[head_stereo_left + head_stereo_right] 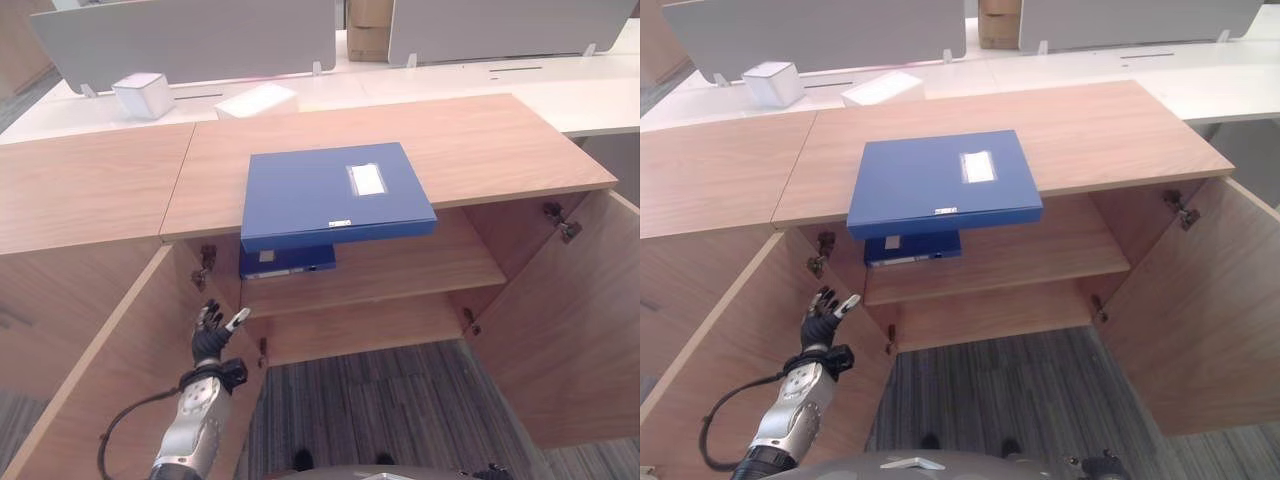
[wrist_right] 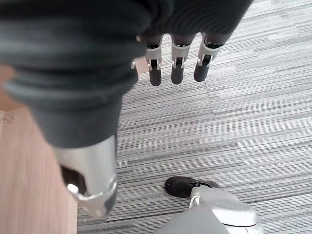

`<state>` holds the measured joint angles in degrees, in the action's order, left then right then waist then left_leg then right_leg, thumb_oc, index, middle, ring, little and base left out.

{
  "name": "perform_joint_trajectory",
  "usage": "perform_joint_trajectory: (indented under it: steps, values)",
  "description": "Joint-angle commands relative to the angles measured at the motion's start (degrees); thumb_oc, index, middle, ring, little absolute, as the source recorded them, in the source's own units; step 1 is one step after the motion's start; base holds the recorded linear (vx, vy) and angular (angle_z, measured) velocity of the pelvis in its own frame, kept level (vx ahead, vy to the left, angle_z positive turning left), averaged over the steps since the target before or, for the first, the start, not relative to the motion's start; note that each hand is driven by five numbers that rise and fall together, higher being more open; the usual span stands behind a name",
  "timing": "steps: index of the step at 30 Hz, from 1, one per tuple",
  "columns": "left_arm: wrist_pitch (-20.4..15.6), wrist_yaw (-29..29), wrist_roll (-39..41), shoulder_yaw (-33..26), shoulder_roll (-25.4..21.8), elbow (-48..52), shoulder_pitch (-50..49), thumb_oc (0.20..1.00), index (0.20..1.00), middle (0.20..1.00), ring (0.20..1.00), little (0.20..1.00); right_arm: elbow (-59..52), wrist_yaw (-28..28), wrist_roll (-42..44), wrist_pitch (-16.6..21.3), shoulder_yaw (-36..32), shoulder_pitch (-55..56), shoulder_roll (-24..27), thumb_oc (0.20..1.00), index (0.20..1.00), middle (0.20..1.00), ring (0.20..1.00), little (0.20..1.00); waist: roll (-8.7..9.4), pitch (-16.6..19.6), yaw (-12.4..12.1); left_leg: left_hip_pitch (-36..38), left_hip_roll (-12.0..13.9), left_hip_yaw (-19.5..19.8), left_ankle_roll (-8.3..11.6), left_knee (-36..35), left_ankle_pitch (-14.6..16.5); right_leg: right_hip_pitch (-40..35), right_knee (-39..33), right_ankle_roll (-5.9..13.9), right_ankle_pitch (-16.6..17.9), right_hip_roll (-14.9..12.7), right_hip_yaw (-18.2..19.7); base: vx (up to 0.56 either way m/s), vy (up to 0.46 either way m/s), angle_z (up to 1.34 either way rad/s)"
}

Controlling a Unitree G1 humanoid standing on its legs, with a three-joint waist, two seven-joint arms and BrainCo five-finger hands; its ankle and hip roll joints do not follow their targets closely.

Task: Put the empty folder in the office cabinet

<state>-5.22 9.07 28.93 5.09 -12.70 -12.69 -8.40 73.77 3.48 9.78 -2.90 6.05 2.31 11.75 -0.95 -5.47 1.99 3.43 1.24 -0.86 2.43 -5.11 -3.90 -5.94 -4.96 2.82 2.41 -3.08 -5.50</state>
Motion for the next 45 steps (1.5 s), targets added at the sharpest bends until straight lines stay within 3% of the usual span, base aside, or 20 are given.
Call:
perform_joint_trajectory:
  steps: [1,2,6,7,10,15,16,31,45]
  values:
    - [-3.1,2.4,-7.0,-2.5,-1.5,5.7,1.6,1.000,1.000,1.000,1.000,1.000,4.8,2.0,2.2,-0.4,0.0,-1.3,1.8,1.000,1.000,1.000,1.000,1.000,1.87,0.2,-1.1,0.2,2.0,0.7,1.28,0.1,4.3,-2.8,0.0,2.92,-5.2,-0.8,2.7,0.00,0.000,0.00]
    - [-3.1,2.4,-7.0,-2.5,-1.5,5.7,1.6,1.000,1.000,1.000,1.000,1.000,4.8,2.0,2.2,-0.4,0.0,-1.3,1.8,1.000,1.000,1.000,1.000,1.000,1.89,0.2,-1.1,0.2,2.0,0.7,1.28,0.1,4.3,-2.8,0.0,2.92,-5.2,-0.8,2.7,0.00,0.000,0.00]
    - [-3.9,4.6,-21.6,-4.5,-6.2,10.7,0.6,1.000,1.000,1.000,1.000,1.000,6.2,2.6,4.2,0.1,-0.9,-1.3,1.3,1.000,1.000,1.000,1.000,1.000,2.44,0.2,-1.5,0.7,2.2,0.8,1.43,0.1,4.6,-3.0,0.0,2.95,-5.4,-0.8,2.4,0.01,-0.005,0.04]
    - [-3.8,4.7,-21.7,-4.5,-6.2,10.8,0.6,1.000,1.000,1.000,1.000,1.000,6.2,2.6,4.2,0.1,-0.8,-1.3,1.2,1.000,1.000,1.000,1.000,1.000,2.49,0.2,-1.5,0.7,2.2,0.8,1.43,0.1,4.6,-3.0,0.0,2.95,-5.4,-0.8,2.4,0.00,0.000,0.00]
    - [-4.2,7.3,-34.3,-5.6,-10.7,14.2,0.1,1.000,1.000,1.000,1.000,1.000,6.8,3.2,4.9,0.4,-1.0,-1.6,0.8,1.000,1.000,1.000,1.000,1.000,2.66,0.3,-1.7,1.1,2.4,0.7,1.58,0.1,4.8,-3.2,0.0,2.99,-5.4,-0.7,2.4,0.00,0.000,0.00]
    - [-4.7,9.3,-41.7,-6.0,-13.6,15.5,0.2,1.000,1.000,1.000,1.000,1.000,7.3,3.2,4.7,0.6,-0.9,-2.0,0.6,1.000,1.000,1.000,1.000,1.000,2.83,0.4,-1.6,1.2,2.6,0.5,1.74,0.1,4.9,-3.3,0.0,3.04,-5.4,-0.7,2.3,-0.01,-0.002,0.00]
    - [-4.9,11.3,-48.8,-5.3,-17.1,16.4,1.1,1.000,1.000,1.000,1.000,1.000,7.7,3.3,4.5,0.6,-0.8,-2.6,0.6,1.000,1.000,1.000,1.000,1.000,2.71,0.6,-1.5,0.9,2.7,0.3,1.85,0.1,4.3,-3.0,0.0,3.10,-4.9,-0.6,2.3,-0.04,-0.006,0.00]
    - [-5.3,12.1,-68.2,1.2,-26.9,20.2,7.9,1.000,1.000,1.000,1.000,1.000,8.6,2.7,3.2,0.7,-0.6,-2.2,1.5,1.000,1.000,1.000,1.000,1.000,1.64,2.0,0.3,1.5,3.0,-0.7,2.13,0.1,4.9,-3.1,0.0,3.34,-4.8,-0.7,2.6,0.00,0.000,0.00]
    - [-5.5,10.2,-76.2,14.8,-28.4,16.3,21.8,1.000,1.000,1.000,1.000,1.000,8.7,3.4,3.7,1.0,-0.3,-2.1,2.1,1.000,1.000,1.000,1.000,1.000,1.13,2.4,2.7,1.9,3.1,-2.1,2.05,0.1,5.5,-2.6,0.0,3.60,-4.4,-0.8,3.6,0.00,0.004,-0.04]
